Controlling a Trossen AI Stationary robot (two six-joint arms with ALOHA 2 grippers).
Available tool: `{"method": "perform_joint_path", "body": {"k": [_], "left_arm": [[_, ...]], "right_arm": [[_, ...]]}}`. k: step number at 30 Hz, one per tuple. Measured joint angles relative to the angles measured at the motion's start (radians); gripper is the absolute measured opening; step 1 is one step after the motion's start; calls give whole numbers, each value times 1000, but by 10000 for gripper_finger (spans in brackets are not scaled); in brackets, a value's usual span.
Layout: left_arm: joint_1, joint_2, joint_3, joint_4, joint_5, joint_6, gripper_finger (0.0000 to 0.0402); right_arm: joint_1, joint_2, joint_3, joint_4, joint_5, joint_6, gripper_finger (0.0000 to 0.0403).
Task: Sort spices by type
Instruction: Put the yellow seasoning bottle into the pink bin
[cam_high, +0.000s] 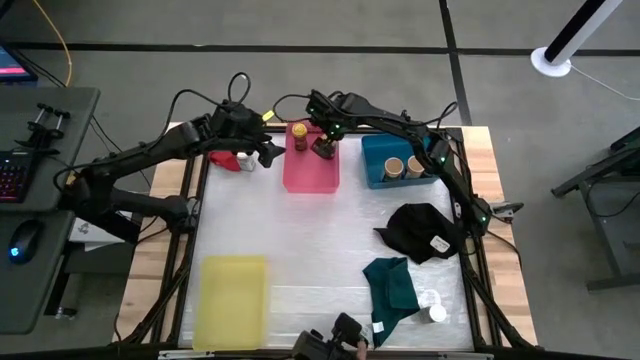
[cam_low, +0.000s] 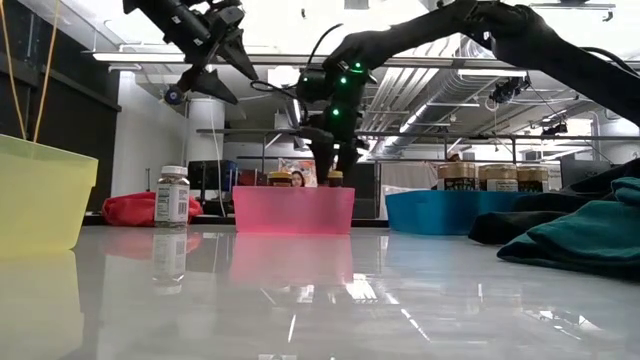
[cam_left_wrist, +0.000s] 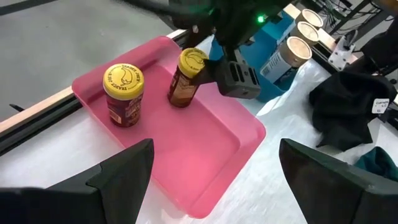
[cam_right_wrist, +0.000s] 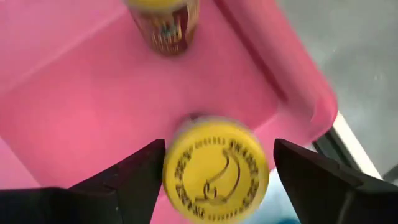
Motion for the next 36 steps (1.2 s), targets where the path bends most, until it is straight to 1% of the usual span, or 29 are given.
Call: {"method": "perform_joint_path", "body": {"k": [3,7,9,12,14,16,18,20,23,24,25,28,31,34,36], "left_arm": [[0,-7,0,1,0,9,333],[1,-14,0,-6,0,17,333],[3,-24,0,-13,0,41,333],[3,-37,0,-40,-1,53,333],[3,-45,0,-54,-3,53,333],[3,-56,0,-58,-3,53,333],[3,-63,0,-58,-3,62,333],[3,-72,0,-59,-3,70,333],[3,-90,0,-58,-3,71,333],[3,-96,0,-59,-3,71,333],[3,-103,0,-59,-3,71,333],[3,-126,0,-62,-4,69,333],[3,-149,0,-65,-23,70,333],[9,-167,0,-67,-36,70,333],[11,-173,0,-66,-48,70,333]], "right_arm": [[-2,0,20,22,2,-10,296],[-15,0,86,29,8,-60,297],[-29,-20,87,35,11,-92,297],[-50,-72,78,-23,0,-145,295],[-63,-99,78,-91,-13,-176,283],[-73,-116,79,-145,-53,-186,256],[-80,-128,78,-190,-94,-196,213],[-83,-132,78,-225,-110,-225,152],[-83,-132,51,-247,-180,-259,40],[-83,-132,28,-235,-213,-267,21],[-83,-132,7,-231,-226,-265,16],[-77,-130,-73,-217,-215,-258,12],[-65,-150,-165,-125,-220,-250,3],[-48,-209,-254,14,-215,-215,2],[-43,-252,-318,59,-207,-200,2]]}}
